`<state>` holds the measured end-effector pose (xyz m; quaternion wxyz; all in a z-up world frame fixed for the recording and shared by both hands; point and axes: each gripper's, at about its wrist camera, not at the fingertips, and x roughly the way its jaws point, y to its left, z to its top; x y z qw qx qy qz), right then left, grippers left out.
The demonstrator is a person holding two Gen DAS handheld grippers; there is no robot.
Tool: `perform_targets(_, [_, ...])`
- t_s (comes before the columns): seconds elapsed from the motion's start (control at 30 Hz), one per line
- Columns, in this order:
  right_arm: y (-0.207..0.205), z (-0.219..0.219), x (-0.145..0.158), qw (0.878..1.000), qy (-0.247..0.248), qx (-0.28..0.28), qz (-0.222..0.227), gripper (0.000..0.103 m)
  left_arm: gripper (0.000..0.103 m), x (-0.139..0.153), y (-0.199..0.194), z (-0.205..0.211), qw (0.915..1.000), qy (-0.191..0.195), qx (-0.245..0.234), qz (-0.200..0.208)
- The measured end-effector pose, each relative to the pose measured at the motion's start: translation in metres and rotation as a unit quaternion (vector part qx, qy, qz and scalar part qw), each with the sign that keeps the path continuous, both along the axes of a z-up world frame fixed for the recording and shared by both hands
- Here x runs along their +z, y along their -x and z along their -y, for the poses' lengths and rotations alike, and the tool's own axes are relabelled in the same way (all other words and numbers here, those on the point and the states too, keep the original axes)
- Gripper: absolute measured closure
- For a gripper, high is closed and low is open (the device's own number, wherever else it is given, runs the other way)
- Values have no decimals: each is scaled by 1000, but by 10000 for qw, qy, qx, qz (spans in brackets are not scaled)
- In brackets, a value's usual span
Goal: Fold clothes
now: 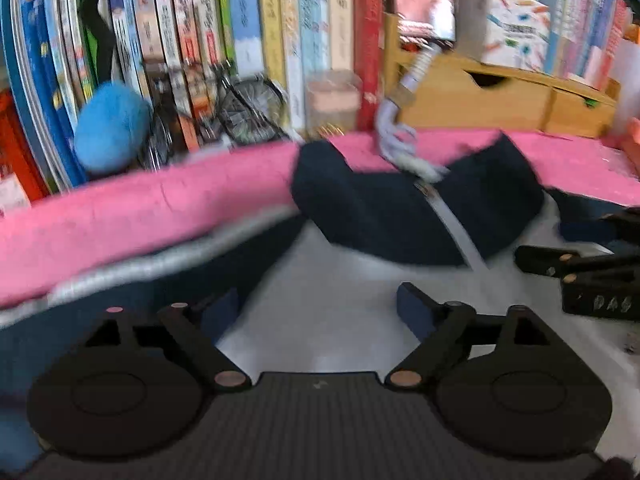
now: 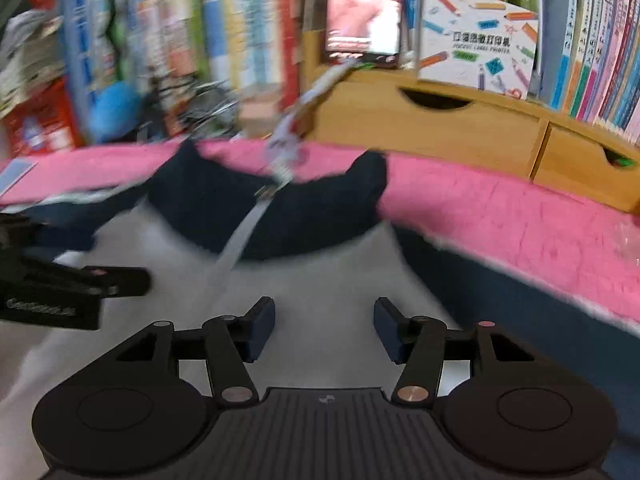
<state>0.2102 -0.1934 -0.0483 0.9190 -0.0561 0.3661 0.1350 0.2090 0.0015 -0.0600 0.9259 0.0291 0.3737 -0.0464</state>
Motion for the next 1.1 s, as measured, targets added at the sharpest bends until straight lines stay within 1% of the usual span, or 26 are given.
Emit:
perform_targets(0.03, [-10, 3, -3, 9999, -25, -102, 26, 30, 4, -3, -6, -2, 9999, -18, 30, 95])
perform_targets(0.07, [-20, 7, -6, 9998, -56, -205, 32, 16, 0, -7, -11, -7, 9999, 31, 63, 135])
perform_targets(0.1, [-29, 11, -9, 9995, -86, -296, 21, 12, 0, -10, -16, -12, 9998, 137, 51, 161])
perform_targets(0.13, [-37, 13, -12, 9993, -85, -350, 41, 4, 0, -10, -21, -16, 9997, 177, 37, 176])
perform_targets(0.17, [-44, 15, -14, 9992, -83, -381, 72, 0, 0, -11, -28, -15, 9997, 124, 28, 186])
perform_targets(0.23, [-54, 19, -16, 9989, -145, -447, 96, 0, 0, -12, -33, -13, 9998, 46, 39, 198])
perform_targets(0.43, [-74, 20, -17, 9978, -148, -643, 107, 0, 0, -12, -42, -13, 9998, 70, 49, 203])
perform_targets(0.6, [-81, 17, -14, 9964, -122, -835, 19, 0, 0, -11, -40, -11, 9997, 8, 79, 235])
perform_targets(0.67, [-65, 17, -6, 9956, -313, -883, -103, 0, 0, -12, -41, -13, 9997, 68, 77, 219])
perform_targets(0.7, [-54, 15, -1, 9956, -462, -801, -121, 0, 0, -12, -41, -14, 9997, 102, 75, 211])
perform_targets(0.73, [-39, 12, 4, 9967, -548, -591, -55, 0, 0, -12, -41, -13, 9997, 89, 74, 218])
perform_targets(0.8, [-2, 5, 14, 9984, -528, -132, 170, 0, 0, -11, -40, -13, 9998, 73, 99, 185])
perform_targets(0.87, [36, 1, 19, 9982, -362, 365, 321, 0, 0, -4, -36, -16, 9998, 94, 178, -32])
perform_targets(0.9, [54, 0, 19, 9972, -291, 586, 353, 0, 2, 3, -28, -23, 9994, 236, 231, -113])
perform_targets(0.93, [68, 3, 19, 9961, -306, 755, 326, 0, 5, 10, -15, -32, 9985, 489, 218, -90])
perform_targets(1.0, [87, 24, 17, 9950, -475, 852, 214, 0, 5, 27, 21, -54, 9939, 1098, 28, 127])
perform_targets(1.03, [95, 37, 16, 9945, -570, 860, 157, 0, 3, 32, 39, -63, 9928, 1173, -59, 237])
perform_targets(1.1, [101, 60, 12, 9965, -504, 665, 63, 0, 3, 35, 69, -76, 9961, 788, -89, 385])
